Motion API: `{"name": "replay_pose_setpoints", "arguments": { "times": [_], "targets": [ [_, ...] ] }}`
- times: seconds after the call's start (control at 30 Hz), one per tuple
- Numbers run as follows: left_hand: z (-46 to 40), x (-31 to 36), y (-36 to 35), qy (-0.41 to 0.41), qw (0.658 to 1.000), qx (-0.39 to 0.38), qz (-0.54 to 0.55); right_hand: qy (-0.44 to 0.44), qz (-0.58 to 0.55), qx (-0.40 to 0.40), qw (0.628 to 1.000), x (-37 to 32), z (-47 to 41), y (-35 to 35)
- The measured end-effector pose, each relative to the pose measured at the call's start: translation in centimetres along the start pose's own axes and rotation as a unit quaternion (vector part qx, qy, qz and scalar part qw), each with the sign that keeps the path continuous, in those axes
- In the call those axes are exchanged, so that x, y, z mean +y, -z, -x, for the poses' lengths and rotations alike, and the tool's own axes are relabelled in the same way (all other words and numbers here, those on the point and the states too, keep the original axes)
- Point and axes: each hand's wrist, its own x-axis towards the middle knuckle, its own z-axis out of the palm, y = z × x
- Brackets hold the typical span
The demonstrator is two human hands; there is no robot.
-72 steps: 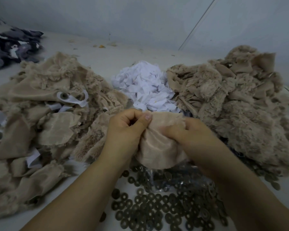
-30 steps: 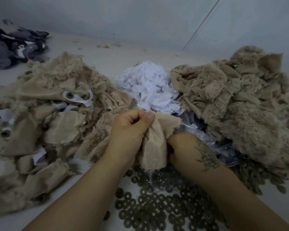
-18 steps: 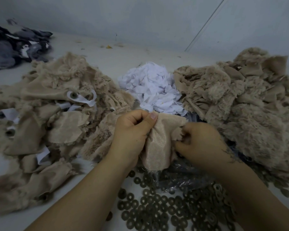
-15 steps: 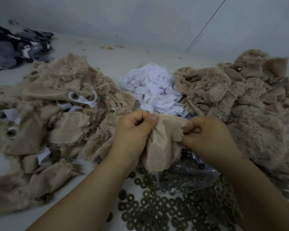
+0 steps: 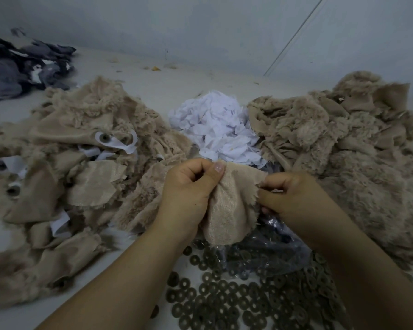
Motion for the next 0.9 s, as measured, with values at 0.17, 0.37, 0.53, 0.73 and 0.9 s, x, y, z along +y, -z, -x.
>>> {"name": "replay_pose_setpoints", "arguments": {
  "times": [0.17, 0.37, 0.53, 0.73, 0.9],
  "targets": [
    [0.2, 0.1, -0.3, -0.013, 1.000, -0.004, -0.017, 0.061, 0.011, 0.055, 0.997, 0.7, -0.6, -0.7],
    [0.2, 0.1, -0.4, -0.021, 1.000, 0.004, -0.007, 0.044, -0.151, 0.119, 0.980, 0.7, -0.7, -1.1],
    [0.1, -0.1, -0.2, -0.007, 1.000, 0.020, 0.010, -0.124, -0.480, -0.050, 0.867, -0.1, -0.6, -1.1],
    [0.1, -0.4, 0.0, -0.005, 1.000, 0.007, -0.030, -0.151, -0.443, -0.078, 0.880, 0.1, -0.2, -1.9],
    [0.4, -0.5, -0.3, -0.045, 0.992, -0.014, -0.116, -0.094, -0.326, -0.022, 0.941, 0.4, 0.3, -2.7]
  ]
}}
